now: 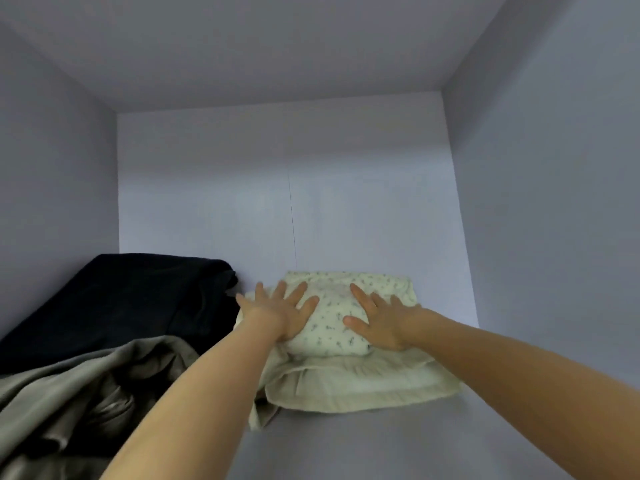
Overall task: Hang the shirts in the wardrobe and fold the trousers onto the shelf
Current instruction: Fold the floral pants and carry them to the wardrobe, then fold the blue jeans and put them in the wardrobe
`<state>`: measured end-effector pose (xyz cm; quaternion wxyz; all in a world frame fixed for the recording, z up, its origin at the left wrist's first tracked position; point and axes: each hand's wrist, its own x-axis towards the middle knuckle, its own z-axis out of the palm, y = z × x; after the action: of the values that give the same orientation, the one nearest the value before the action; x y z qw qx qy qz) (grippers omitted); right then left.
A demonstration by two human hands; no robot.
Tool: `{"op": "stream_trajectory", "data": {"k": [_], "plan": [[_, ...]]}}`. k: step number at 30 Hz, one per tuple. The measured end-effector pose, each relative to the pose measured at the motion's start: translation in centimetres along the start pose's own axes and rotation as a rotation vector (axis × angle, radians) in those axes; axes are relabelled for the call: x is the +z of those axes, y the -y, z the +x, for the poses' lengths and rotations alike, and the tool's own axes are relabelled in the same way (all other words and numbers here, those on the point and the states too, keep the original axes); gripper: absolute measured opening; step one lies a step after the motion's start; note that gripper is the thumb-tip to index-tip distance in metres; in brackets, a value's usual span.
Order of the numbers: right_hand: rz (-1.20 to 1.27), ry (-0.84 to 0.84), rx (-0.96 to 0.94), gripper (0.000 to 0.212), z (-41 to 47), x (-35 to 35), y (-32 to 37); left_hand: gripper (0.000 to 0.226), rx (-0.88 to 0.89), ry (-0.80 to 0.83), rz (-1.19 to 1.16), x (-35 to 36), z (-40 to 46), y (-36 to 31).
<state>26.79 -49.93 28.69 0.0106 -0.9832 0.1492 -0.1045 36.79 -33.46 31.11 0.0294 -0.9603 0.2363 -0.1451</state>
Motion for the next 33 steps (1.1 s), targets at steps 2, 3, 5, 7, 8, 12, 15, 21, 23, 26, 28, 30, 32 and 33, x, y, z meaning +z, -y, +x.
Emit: {"op": "stream_trajectory", "data": {"k": [2, 3, 5, 7, 8, 12, 15, 21, 23, 26, 28, 30, 32, 33], "plan": [[-0.159, -0.054, 0.053, 0.067, -1.7, -0.5, 0.6, 0.056, -0.03, -0.091, 0.07, -0.3, -1.8, -0.6], [-0.227, -0.089, 0.048, 0.066, -2.7, -1.0, 0.8, 0.055, -0.015, -0.129, 0.092, -0.7, -2.8, -0.7], [-0.287, -0.165, 0.002, 0.062, -5.5, -2.0, 1.3, 0.056, 0.026, -0.211, 0.12, -1.4, -5.4, -0.4], [-0.234, -0.265, -0.042, 0.057, -8.4, -2.6, 1.7, 0.058, 0.042, -0.307, 0.121, -2.3, -8.0, -0.1], [-0.179, -0.327, -0.058, 0.054, -9.8, -2.8, 2.1, 0.059, 0.051, -0.349, 0.12, -2.7, -9.3, 0.0], [-0.019, -0.502, -0.128, 0.04, -16.1, -2.6, 4.3, 0.058, 0.094, -0.485, -0.025, -3.2, -16.1, -0.2], [0.195, -0.652, -0.2, 0.032, -20.3, -1.7, 6.1, 0.052, 0.118, -0.654, -0.145, -2.6, -21.9, -0.2], [0.709, -0.859, -0.448, 0.026, -30.2, 4.3, 10.6, 0.044, 0.053, -0.893, -0.359, 2.4, -36.1, 1.7], [0.85, -0.86, -0.557, 0.029, -33.8, 7.7, 12.3, 0.046, -0.049, -0.86, -0.401, 5.6, -41.8, 2.4], [0.923, -0.721, -0.646, 0.028, -38.5, 13.5, 14.8, 0.046, -0.226, -0.733, -0.445, 10.5, -49.6, 3.0], [0.956, -0.499, -0.687, 0.026, -42.3, 17.6, 17.0, 0.045, -0.377, -0.6, -0.455, 13.7, -55.6, 3.5], [0.97, -0.299, -0.706, 0.024, -46.2, 21.3, 19.0, 0.045, -0.513, -0.497, -0.483, 16.4, -61.5, 3.9], [1.003, -0.054, -0.759, 0.018, -50.9, 24.9, 21.8, 0.041, -0.682, -0.433, -0.534, 18.7, -68.9, 4.5], [0.993, 0.076, -0.779, 0.018, -53.1, 26.4, 23.0, 0.037, -0.753, -0.409, -0.56, 19.6, -72.2, 4.7]]}}
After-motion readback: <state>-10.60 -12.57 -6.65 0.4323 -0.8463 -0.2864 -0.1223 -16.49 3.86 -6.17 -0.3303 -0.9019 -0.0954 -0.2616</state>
